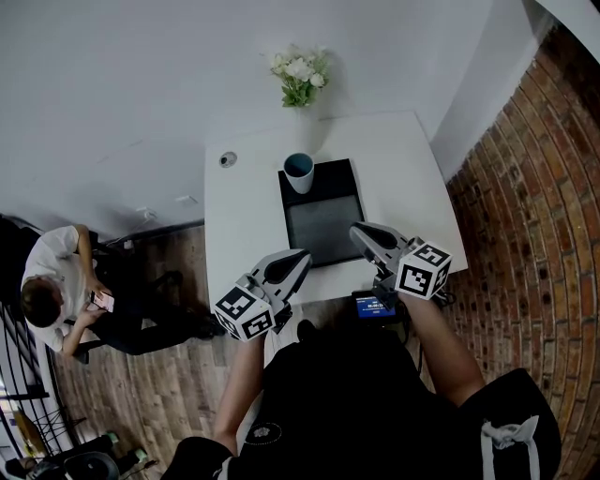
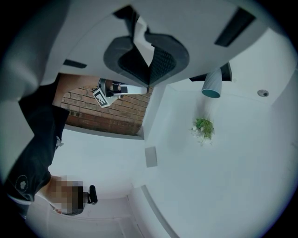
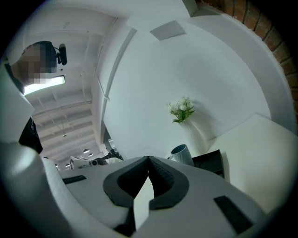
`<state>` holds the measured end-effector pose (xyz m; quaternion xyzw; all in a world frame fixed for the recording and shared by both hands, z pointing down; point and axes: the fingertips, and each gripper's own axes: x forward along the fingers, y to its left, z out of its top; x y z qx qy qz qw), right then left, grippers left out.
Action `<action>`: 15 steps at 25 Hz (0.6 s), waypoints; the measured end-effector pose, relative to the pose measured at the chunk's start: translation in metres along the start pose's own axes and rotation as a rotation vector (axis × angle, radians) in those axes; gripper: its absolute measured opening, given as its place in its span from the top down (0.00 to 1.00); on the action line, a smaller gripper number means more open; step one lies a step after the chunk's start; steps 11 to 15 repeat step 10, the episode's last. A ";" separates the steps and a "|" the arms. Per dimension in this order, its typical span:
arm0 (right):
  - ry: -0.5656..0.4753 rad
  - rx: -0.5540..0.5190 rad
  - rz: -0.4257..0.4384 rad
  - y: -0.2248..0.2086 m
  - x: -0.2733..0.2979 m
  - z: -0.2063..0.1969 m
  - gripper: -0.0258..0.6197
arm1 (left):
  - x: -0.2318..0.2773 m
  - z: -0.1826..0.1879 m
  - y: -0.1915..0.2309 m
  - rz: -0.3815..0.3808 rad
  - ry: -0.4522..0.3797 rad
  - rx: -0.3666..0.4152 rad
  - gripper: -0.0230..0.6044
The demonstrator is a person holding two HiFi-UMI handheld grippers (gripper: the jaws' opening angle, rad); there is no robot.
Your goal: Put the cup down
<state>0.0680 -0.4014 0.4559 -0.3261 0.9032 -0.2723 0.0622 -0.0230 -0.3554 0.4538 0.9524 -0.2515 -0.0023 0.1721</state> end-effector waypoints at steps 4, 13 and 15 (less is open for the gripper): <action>0.015 -0.032 -0.009 0.000 0.001 -0.002 0.94 | -0.001 0.000 0.001 0.006 -0.009 -0.009 0.95; 0.032 -0.071 -0.029 -0.001 0.002 -0.003 0.94 | -0.001 0.001 -0.003 -0.013 -0.007 0.000 0.95; 0.032 -0.071 -0.029 -0.001 0.002 -0.003 0.94 | -0.001 0.001 -0.003 -0.013 -0.007 0.000 0.95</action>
